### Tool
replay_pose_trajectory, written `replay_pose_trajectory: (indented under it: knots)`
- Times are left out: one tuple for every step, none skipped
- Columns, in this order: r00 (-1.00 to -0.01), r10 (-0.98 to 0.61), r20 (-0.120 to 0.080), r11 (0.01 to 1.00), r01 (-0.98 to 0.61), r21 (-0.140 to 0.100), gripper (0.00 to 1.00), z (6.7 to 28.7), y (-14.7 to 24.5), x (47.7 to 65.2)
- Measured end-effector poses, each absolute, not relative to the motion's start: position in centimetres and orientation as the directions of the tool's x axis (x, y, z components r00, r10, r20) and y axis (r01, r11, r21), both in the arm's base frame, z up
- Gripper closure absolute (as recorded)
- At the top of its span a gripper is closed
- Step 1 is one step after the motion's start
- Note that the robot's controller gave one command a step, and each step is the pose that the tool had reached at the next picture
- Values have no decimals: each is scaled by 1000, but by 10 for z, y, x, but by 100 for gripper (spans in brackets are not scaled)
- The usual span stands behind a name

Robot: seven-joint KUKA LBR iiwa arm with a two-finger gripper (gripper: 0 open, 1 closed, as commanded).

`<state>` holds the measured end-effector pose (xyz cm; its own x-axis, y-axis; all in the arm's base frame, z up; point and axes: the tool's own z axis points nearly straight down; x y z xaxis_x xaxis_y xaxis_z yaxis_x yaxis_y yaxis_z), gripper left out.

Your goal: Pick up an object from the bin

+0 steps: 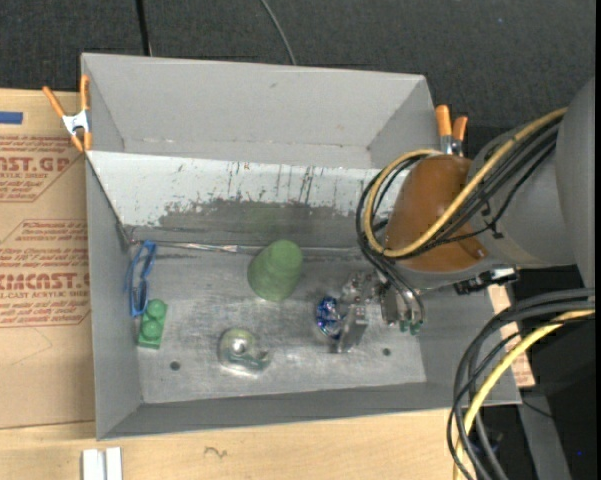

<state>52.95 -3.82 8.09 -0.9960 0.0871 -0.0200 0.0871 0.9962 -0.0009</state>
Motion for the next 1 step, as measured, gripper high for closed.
replay_pose_trajectory:
  knots:
    - [-1000, -23, -12, 1000, -23, -2, 100, 237, -50, 553]
